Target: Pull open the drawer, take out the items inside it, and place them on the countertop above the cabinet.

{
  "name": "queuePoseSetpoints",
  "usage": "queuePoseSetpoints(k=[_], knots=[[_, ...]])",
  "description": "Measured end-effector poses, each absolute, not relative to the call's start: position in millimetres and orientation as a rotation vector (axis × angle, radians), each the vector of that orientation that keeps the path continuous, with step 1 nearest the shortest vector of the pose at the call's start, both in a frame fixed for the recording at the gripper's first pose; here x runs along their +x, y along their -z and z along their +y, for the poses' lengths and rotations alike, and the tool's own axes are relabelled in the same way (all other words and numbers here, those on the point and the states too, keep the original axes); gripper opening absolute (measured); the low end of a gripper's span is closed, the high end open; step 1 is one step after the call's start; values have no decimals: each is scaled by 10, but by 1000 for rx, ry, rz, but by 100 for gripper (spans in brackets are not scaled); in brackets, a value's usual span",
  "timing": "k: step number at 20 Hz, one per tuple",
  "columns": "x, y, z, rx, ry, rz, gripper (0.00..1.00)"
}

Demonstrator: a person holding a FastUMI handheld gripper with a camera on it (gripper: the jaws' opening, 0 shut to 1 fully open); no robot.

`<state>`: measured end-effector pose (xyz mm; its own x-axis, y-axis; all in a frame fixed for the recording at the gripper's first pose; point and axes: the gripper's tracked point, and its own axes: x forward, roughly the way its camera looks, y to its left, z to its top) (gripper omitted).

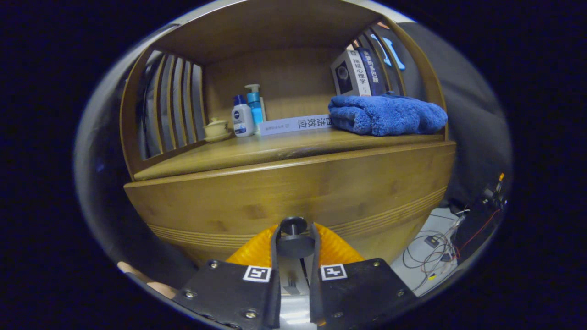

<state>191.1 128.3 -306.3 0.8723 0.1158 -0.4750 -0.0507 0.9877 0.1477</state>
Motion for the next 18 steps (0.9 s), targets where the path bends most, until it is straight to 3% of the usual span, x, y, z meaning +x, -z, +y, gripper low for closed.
queuePoseSetpoints(k=[18], knots=[[976, 2912, 1126, 65, -97, 552, 25]])
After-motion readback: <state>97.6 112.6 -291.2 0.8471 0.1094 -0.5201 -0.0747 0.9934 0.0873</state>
